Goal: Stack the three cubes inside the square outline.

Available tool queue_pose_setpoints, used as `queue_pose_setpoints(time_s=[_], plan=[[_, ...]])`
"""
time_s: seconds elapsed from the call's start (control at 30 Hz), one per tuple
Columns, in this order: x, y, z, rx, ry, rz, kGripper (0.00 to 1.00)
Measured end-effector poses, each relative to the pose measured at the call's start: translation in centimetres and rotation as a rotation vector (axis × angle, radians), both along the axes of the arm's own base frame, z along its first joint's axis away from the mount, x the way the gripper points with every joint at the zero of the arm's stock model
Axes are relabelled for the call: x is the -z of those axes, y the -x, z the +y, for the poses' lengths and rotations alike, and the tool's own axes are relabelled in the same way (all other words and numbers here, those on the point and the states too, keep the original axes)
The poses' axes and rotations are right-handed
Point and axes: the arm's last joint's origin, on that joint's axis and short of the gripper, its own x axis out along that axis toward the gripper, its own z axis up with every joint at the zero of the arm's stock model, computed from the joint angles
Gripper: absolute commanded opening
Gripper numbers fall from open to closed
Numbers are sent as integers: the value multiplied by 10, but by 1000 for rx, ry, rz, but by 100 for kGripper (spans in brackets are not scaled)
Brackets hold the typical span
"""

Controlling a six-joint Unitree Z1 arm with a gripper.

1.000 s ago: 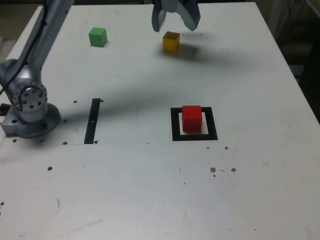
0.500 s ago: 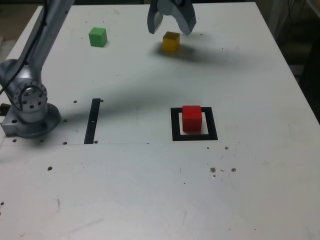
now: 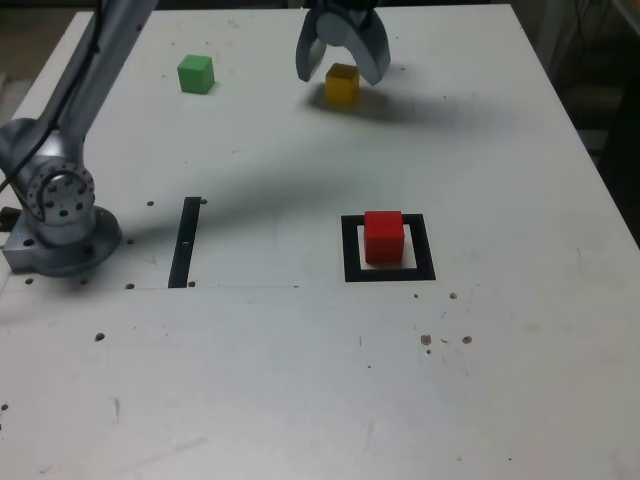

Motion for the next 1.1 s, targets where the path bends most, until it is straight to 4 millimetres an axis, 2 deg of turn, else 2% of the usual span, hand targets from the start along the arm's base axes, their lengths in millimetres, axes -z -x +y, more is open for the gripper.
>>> queue_pose_setpoints(time_s=[0.23, 0.57, 0.67, 1.1], plan=[[7, -1, 0, -22, 4, 11, 78], [7, -5, -1, -31, -14, -7, 38], [9, -5, -1, -30, -15, -7, 35], [10, -5, -1, -28, -16, -9, 35]])
